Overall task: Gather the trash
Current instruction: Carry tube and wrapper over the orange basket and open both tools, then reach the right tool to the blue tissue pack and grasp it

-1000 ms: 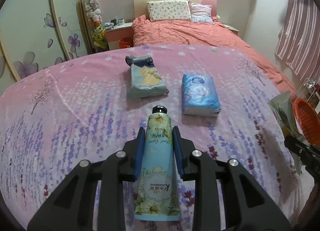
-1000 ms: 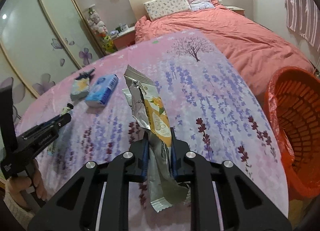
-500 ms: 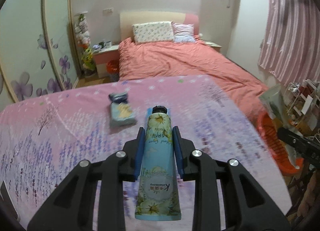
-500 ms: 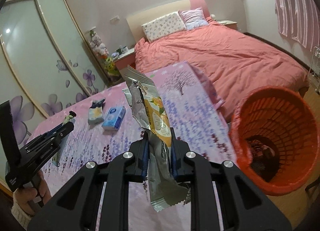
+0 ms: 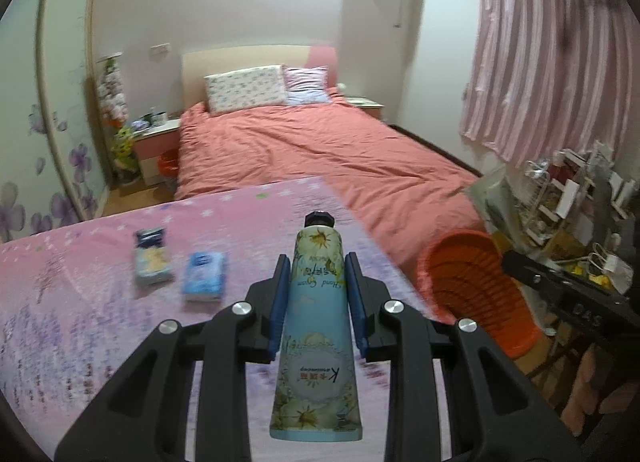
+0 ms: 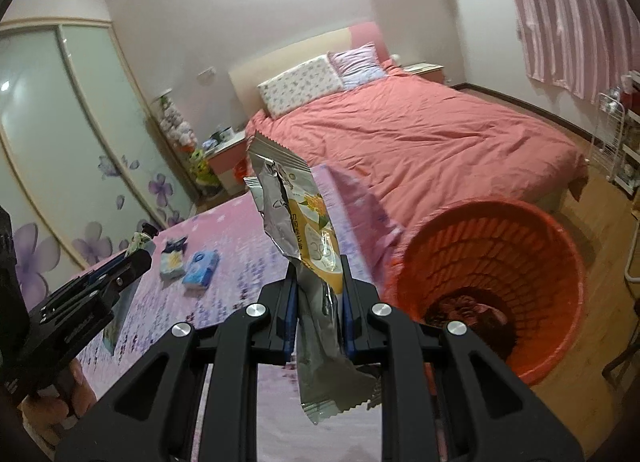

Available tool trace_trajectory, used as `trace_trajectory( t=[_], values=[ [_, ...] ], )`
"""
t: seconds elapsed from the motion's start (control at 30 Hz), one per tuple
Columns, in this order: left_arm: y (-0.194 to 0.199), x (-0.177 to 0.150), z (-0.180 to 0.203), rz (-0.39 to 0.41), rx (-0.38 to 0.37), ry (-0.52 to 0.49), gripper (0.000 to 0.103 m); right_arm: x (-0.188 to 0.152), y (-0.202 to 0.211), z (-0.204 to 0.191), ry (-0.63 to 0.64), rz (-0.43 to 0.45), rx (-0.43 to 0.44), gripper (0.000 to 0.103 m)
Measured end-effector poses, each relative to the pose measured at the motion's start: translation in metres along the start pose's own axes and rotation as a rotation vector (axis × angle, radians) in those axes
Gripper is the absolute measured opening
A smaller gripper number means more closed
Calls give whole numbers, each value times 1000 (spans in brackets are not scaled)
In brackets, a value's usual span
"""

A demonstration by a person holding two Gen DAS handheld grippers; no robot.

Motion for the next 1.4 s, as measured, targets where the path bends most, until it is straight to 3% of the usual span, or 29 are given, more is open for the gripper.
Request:
trace_trajectory(
  t=[0.33,0.57,0.67,0.73,0.9,1.03,1.17,1.4],
  values=[
    [-22,-3,117,-31,-178,-81,28,8,21,85,-134,36,-75,18],
    [-56,-16,187,-93,-277,-117,28,11,12,142,-238,29,-119,20],
    [-76,-23,208,-129,-278,-134,30,10,-1,161,-282,13,-126,31],
    [-90,-27,212,-151,-260,-137,52,5,-14,177,-320,-16,-141,50],
    [-114,-42,191,-177,-188,-136,63,-15,-25,188,-308,-51,-189,67],
    [-125,-54,158,-189,-105,-132,75,-23,-28,181,-265,-81,-229,74],
    [-124,-63,109,-172,-7,-123,81,-24,-26,160,-177,-88,-260,78],
    [-117,-73,8,-167,147,-39,85,-20,-44,108,-63,-81,-222,80]
  ],
)
Point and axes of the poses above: each gripper's, at about its wrist camera, not at the fingertips, and y roughly against the way its jaws point, z to its right, x to its top, the point moved 6 cm from there along -y, roughly the way its jaws point, and after that the axes turned 8 degrees about x, right-handed, at the moved point
